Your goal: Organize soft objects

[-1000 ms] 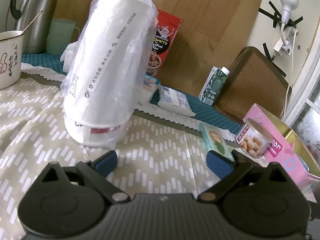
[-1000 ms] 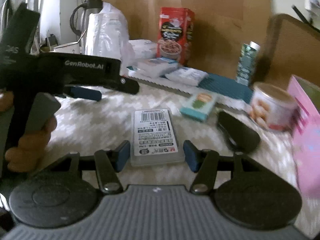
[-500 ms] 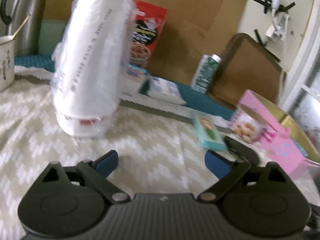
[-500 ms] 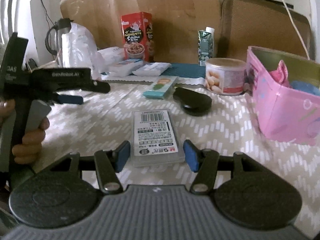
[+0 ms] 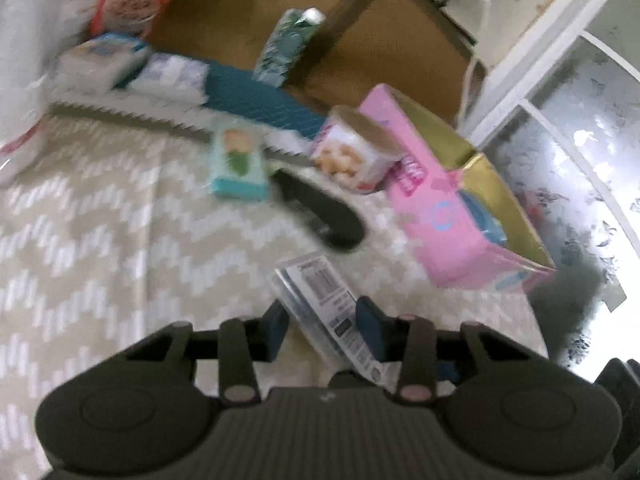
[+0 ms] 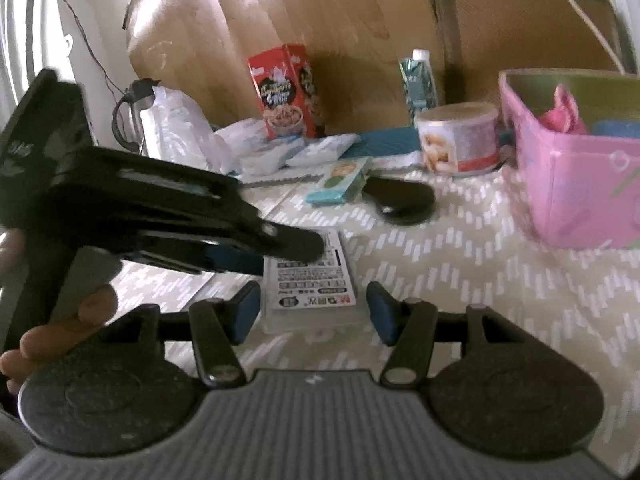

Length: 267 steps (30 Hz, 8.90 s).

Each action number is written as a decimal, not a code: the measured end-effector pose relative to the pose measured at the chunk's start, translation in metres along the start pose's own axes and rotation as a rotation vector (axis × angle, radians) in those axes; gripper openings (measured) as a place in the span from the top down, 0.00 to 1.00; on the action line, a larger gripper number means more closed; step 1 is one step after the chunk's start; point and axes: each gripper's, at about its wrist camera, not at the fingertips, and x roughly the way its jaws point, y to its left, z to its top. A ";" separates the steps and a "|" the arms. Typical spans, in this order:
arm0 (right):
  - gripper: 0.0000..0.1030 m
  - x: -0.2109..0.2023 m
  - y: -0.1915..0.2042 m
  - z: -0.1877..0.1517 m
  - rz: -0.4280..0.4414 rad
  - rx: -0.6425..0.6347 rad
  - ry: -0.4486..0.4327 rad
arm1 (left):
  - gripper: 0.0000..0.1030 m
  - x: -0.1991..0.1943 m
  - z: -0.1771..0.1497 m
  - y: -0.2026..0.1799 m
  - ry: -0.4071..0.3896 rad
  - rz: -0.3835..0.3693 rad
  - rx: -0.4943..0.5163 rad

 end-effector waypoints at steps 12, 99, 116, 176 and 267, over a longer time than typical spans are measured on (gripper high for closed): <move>0.42 -0.053 -0.046 0.042 -0.256 -0.051 -0.298 | 0.63 0.053 0.059 -0.131 -0.073 -0.106 0.287; 0.41 0.025 0.027 0.007 0.006 -0.358 0.061 | 0.19 -0.032 0.016 0.088 -0.306 0.379 0.026; 0.41 0.024 0.028 0.004 0.014 -0.371 0.051 | 0.19 -0.052 -0.007 0.073 -0.234 0.172 0.026; 0.65 -0.068 -0.077 0.040 -0.359 -0.035 -0.348 | 0.25 0.026 0.037 -0.063 -0.221 0.142 0.269; 0.48 0.017 0.003 0.010 -0.197 -0.163 0.020 | 0.02 0.026 0.010 0.020 -0.206 0.418 0.205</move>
